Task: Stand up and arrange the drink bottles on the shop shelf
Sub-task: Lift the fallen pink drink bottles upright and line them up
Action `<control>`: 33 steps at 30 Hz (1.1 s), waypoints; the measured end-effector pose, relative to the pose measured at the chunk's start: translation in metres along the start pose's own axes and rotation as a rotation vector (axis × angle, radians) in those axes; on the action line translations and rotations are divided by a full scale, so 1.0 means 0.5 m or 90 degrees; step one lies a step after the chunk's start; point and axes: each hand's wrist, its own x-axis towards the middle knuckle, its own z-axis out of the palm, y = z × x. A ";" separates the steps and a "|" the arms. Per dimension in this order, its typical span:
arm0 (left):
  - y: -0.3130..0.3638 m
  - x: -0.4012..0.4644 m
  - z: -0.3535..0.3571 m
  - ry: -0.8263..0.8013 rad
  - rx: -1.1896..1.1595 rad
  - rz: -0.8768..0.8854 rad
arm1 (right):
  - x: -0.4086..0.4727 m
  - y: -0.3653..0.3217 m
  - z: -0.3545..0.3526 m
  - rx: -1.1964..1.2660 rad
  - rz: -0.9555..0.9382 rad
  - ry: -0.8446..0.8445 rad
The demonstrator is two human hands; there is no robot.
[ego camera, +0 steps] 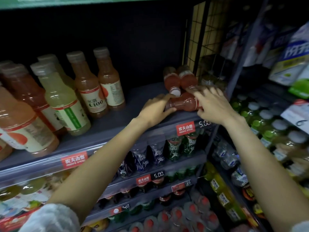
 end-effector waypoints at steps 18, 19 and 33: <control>0.013 -0.178 -0.177 0.446 -0.412 0.071 | 0.035 -0.250 -0.060 0.762 -0.097 0.154; -0.004 -0.189 -0.179 0.437 -0.398 0.052 | 0.046 -0.277 -0.056 0.804 -0.099 0.134; -0.145 -0.297 -0.148 0.335 -0.305 -0.152 | 0.139 -0.401 -0.009 0.923 -0.204 -0.123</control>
